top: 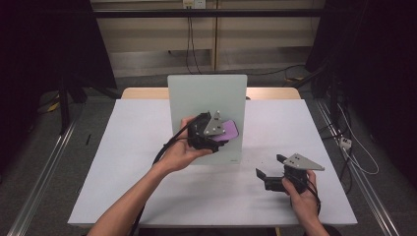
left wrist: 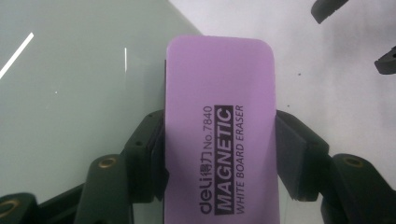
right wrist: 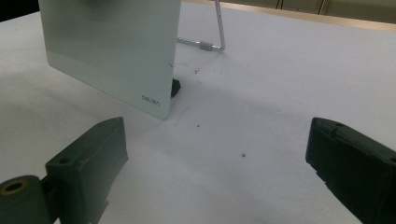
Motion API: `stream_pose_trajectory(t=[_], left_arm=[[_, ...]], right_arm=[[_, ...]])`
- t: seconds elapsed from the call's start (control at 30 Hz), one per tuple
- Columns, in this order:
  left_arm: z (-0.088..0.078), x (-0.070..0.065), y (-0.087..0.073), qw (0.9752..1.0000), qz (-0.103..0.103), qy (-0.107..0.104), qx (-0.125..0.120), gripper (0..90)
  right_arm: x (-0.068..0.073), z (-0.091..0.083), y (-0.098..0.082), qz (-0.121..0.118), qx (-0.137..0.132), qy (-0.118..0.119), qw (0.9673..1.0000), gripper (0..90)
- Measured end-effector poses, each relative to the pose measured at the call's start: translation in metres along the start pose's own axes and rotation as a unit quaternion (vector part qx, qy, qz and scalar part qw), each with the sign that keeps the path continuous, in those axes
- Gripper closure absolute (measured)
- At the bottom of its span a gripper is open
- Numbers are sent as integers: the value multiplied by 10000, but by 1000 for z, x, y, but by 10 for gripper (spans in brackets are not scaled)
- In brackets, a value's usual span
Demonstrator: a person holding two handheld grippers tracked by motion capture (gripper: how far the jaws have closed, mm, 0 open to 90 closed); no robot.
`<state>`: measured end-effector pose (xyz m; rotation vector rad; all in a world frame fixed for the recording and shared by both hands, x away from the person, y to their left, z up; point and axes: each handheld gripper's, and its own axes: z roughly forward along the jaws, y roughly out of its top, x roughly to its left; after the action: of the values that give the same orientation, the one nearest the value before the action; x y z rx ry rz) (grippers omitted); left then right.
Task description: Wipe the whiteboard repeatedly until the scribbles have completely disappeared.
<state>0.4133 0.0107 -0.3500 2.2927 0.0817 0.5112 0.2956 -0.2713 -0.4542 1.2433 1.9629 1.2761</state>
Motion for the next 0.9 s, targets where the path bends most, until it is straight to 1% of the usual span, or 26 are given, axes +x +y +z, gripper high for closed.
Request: stream_pose_trajectory(t=[0.07,0.1,0.13,0.2,0.23,0.3,0.37,0.4,0.43,0.47,0.53,0.6,0.67,0.7,0.77,0.8,0.87,0.9], left_arm=[[2,-3,-2,9997,185,5,134,408],[4,-6,-4,9997,189,0,164,408],[6,-8,-5,9995,247,-41,214,408],[13,-14,-8,9996,162,-168,187,408],[17,-17,-9,9993,216,-215,199,408],[22,-22,-9,9989,244,-280,276,408],[29,-26,-9,9986,237,-375,281,408],[29,-26,-9,9986,237,-375,281,408],[34,-31,-11,9982,241,-448,321,408],[36,-33,-12,9975,303,-496,393,408],[40,-36,-15,9966,296,-600,477,408],[41,-39,-19,9966,224,-617,489,408],[38,-38,-22,9966,150,-638,492,409],[37,-36,-23,9968,82,-654,454,409],[33,-33,-25,9972,-126,-632,382,409],[30,-32,-25,9973,-154,-635,347,409],[24,-31,-26,9964,-304,-756,247,409],[22,-31,-26,9963,-340,-773,187,409]], right_arm=[[0,0,0,-5,3,1,10000,57],[0,0,0,-6,2,1,10000,57],[0,0,0,-8,8,-2,10000,57],[1,1,0,-14,23,8,10000,57],[1,1,0,-31,16,18,10000,57],[1,1,0,-35,19,12,10000,57],[1,1,0,-7,13,0,10000,57],[1,1,0,-10,16,-8,10000,57],[1,0,0,-14,13,-9,10000,57],[1,0,0,-16,6,1,10000,57],[0,0,0,-22,5,5,10000,57],[0,0,0,-17,14,5,10000,57],[0,0,0,-21,9,7,10000,57],[0,0,0,-24,7,8,10000,57],[1,1,0,-33,18,7,10000,57],[1,1,0,-24,23,20,10000,57],[1,1,0,-27,20,19,10000,57],[1,2,1,-12,19,9,10000,57]])
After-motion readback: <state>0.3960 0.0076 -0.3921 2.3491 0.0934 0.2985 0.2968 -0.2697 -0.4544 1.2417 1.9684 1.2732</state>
